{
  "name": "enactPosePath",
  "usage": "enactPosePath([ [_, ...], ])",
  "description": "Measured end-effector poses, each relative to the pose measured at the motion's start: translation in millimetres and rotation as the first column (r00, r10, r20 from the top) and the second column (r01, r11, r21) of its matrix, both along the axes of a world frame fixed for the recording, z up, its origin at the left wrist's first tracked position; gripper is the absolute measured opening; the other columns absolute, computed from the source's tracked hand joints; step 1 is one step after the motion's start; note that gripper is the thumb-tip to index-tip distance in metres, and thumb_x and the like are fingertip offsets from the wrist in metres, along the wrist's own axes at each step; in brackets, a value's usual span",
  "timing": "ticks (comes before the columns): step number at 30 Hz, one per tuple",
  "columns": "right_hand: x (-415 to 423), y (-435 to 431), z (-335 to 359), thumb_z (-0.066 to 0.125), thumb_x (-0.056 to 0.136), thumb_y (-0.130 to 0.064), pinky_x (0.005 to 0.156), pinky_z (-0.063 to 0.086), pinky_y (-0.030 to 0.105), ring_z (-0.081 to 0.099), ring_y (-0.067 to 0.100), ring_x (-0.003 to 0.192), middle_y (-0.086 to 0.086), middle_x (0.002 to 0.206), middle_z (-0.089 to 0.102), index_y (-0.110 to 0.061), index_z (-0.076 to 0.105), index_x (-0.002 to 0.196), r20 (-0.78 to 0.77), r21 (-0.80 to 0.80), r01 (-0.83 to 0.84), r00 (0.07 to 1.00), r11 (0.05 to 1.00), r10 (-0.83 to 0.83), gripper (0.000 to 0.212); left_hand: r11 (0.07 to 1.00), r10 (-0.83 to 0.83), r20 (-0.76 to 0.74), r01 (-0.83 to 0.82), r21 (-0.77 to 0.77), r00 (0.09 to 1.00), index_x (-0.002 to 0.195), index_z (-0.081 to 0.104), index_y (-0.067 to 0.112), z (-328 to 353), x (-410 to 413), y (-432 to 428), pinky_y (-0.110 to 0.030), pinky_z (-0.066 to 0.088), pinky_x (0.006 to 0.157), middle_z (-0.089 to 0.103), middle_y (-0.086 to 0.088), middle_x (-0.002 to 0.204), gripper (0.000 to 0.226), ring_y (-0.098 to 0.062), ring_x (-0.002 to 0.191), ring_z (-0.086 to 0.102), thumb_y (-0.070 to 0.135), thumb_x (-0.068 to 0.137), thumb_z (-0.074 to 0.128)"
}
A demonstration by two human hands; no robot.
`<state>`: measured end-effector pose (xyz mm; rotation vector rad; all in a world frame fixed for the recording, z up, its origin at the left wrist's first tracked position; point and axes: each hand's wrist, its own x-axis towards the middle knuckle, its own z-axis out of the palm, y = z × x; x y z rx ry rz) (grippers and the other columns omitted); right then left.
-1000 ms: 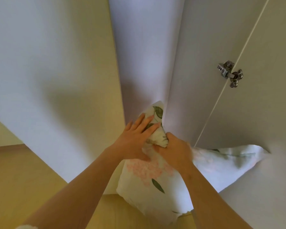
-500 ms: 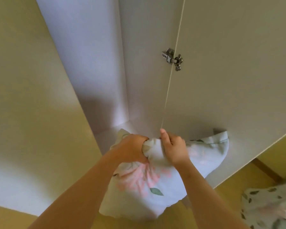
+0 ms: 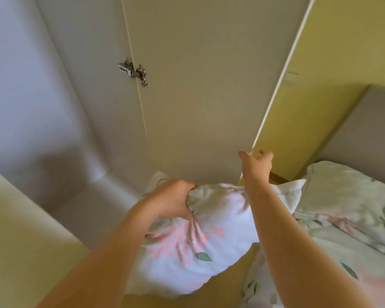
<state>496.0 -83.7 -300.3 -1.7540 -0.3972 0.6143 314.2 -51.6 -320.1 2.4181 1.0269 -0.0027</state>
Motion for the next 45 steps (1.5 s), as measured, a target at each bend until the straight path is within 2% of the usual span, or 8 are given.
enactPosePath([
  [3, 14.5, 6.1, 12.2, 0.064, 0.085, -0.017, 0.106, 0.034, 0.039, 0.035, 0.028, 0.135, 0.009, 0.15, 0.029, -0.013, 0.024, 0.145, 0.056, 0.078, -0.085, 0.995, 0.993, 0.081, 0.072, 1.0, -0.012, 0.022, 0.013, -0.019, 1.0, 0.089, 0.063, 0.017, -1.7, 9.1, -0.8, -0.031, 0.049, 0.074, 0.071, -0.004, 0.093, 0.031, -0.021, 0.089, 0.064, 0.019, 0.06, 0.076],
  [6, 19.2, 11.1, 15.2, 0.06, 0.087, -0.018, 0.082, 0.042, 0.034, 0.058, 0.031, 0.101, 0.021, 0.113, 0.059, -0.002, 0.05, 0.116, 0.106, 0.106, -0.18, 0.98, 0.978, 0.169, 0.036, 0.999, 0.02, 0.068, -0.016, -0.047, 0.997, 0.09, 0.064, 0.019, -3.5, 11.4, 0.7, -0.03, 0.049, 0.074, 0.071, -0.002, 0.092, 0.033, -0.019, 0.088, 0.063, 0.019, 0.06, 0.077],
  [9, 12.3, 5.4, 18.6, 0.049, 0.094, -0.031, 0.062, 0.035, 0.025, 0.042, 0.015, 0.068, 0.005, 0.072, 0.045, -0.006, 0.048, 0.084, 0.125, 0.14, -0.144, 0.984, 0.98, 0.127, 0.027, 0.995, 0.084, 0.111, -0.079, -0.053, 0.99, 0.078, 0.06, 0.025, -4.7, 5.8, 1.6, -0.028, 0.046, 0.07, 0.068, 0.004, 0.082, 0.027, -0.016, 0.083, 0.062, 0.019, 0.059, 0.077],
  [22, -117.4, -39.8, 1.2, 0.069, 0.08, -0.028, 0.052, 0.037, 0.005, 0.043, -0.005, 0.047, -0.01, 0.055, 0.043, -0.023, 0.042, 0.059, 0.225, 0.254, -0.188, 0.966, 0.949, 0.131, 0.035, 0.943, 0.326, 0.136, -0.331, 0.018, 0.936, 0.057, 0.036, 0.033, -6.6, -117.7, -42.1, -0.026, 0.036, 0.062, 0.045, 0.014, 0.058, 0.028, -0.02, 0.072, 0.056, 0.037, 0.048, 0.062],
  [28, -203.5, -33.8, 5.1, 0.069, 0.075, -0.027, 0.068, 0.045, 0.024, 0.055, 0.015, 0.071, -0.002, 0.079, 0.056, -0.019, 0.049, 0.08, 0.363, 0.156, -0.393, 0.876, 0.906, 0.317, 0.023, 0.886, 0.414, 0.111, -0.427, 0.178, 0.904, 0.076, 0.06, 0.012, -3.2, -196.3, -65.3, -0.026, 0.033, 0.066, 0.067, -0.009, 0.078, 0.041, -0.029, 0.077, 0.06, 0.043, 0.049, 0.062],
  [32, -252.4, -10.4, 15.8, 0.066, 0.079, -0.028, 0.088, 0.049, 0.041, 0.054, 0.022, 0.086, -0.005, 0.091, 0.043, -0.015, 0.047, 0.092, 0.463, 0.012, -0.585, 0.722, 0.811, 0.514, 0.027, 0.814, 0.537, 0.079, -0.54, 0.213, 0.84, 0.088, 0.062, 0.011, -7.3, -239.1, -85.6, -0.026, 0.042, 0.065, 0.064, -0.001, 0.077, 0.046, -0.022, 0.074, 0.058, 0.043, 0.056, 0.062],
  [39, -326.3, 27.5, 24.1, 0.052, 0.089, -0.004, 0.087, 0.048, 0.03, 0.055, 0.021, 0.106, 0.008, 0.132, 0.047, -0.012, 0.031, 0.134, 0.348, -0.014, -0.861, 0.473, 0.509, 0.809, 0.051, 0.649, 0.702, 0.154, -0.714, 0.261, 0.695, 0.095, 0.062, 0.014, -20.3, -281.0, -102.2, -0.023, 0.032, 0.06, 0.069, -0.003, 0.092, 0.048, -0.024, 0.086, 0.064, 0.045, 0.06, 0.05],
  [45, -335.8, 45.5, 10.2, 0.039, 0.091, 0.006, 0.101, 0.012, 0.013, 0.001, 0.015, 0.146, -0.002, 0.159, -0.012, -0.016, -0.003, 0.149, 0.355, -0.015, -0.961, 0.253, 0.276, 0.9, 0.075, 0.554, 0.773, 0.225, -0.804, 0.213, 0.593, 0.079, 0.059, 0.017, -13.8, -294.8, -91.7, -0.025, 0.03, 0.049, 0.069, -0.007, 0.081, 0.038, -0.024, 0.076, 0.062, 0.045, 0.055, 0.052],
])
